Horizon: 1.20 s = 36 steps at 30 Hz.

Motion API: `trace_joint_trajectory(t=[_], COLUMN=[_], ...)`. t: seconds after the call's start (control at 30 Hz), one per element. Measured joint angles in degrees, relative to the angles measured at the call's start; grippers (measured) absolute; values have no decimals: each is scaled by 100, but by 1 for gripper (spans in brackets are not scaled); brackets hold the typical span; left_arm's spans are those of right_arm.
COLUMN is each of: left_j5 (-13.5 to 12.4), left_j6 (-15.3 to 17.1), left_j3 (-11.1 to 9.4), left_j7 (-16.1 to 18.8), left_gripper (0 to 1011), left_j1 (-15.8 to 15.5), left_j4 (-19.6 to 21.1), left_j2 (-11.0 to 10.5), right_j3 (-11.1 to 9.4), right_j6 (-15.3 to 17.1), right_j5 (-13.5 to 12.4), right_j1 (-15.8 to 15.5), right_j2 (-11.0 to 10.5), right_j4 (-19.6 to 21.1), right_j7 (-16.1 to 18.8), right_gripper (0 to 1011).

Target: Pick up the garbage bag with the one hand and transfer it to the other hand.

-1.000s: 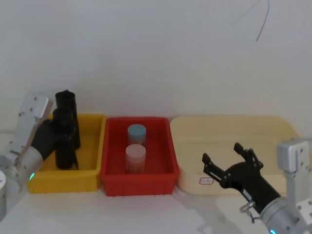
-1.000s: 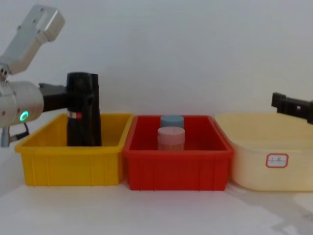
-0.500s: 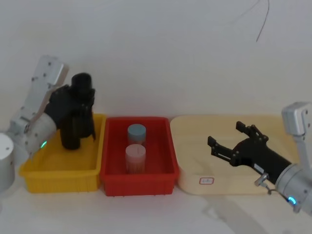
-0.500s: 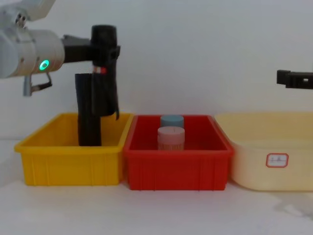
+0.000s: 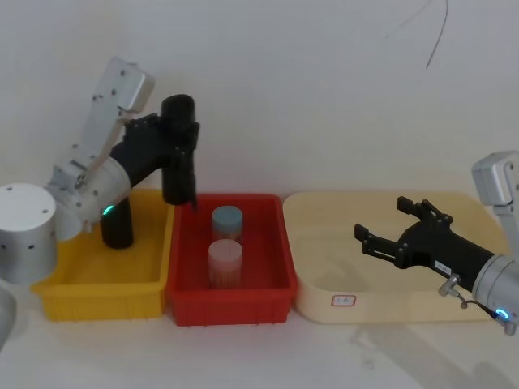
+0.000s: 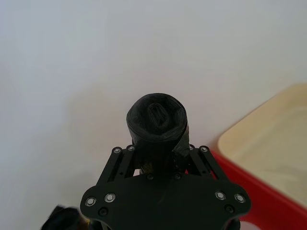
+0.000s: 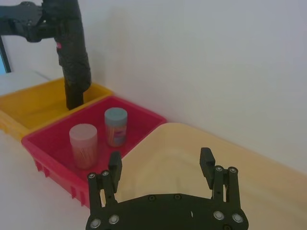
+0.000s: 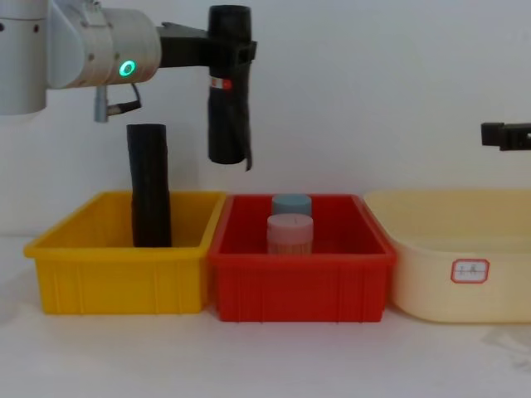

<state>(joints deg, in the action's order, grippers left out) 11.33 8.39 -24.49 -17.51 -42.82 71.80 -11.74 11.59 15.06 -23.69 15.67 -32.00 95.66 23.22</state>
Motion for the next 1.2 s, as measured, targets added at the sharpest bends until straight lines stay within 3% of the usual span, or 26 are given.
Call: trace_joint_trajectory(t=[0.73, 1.2], left_j5=[635, 784], left_j6=[-134, -315], left_j3=[-173, -317], left_j7=[-944, -1068], left_gripper=[378, 377], left_j1=[-466, -574], left_j4=[-853, -1207], left_j2=[688, 1005], right_j3=[216, 461], right_j6=[-324, -314], right_j5=[-180, -294], right_j1=[301, 533], right_j2=[-73, 65], right_j4=[-511, -661], right_j7=[452, 614], right_gripper=[1000, 999])
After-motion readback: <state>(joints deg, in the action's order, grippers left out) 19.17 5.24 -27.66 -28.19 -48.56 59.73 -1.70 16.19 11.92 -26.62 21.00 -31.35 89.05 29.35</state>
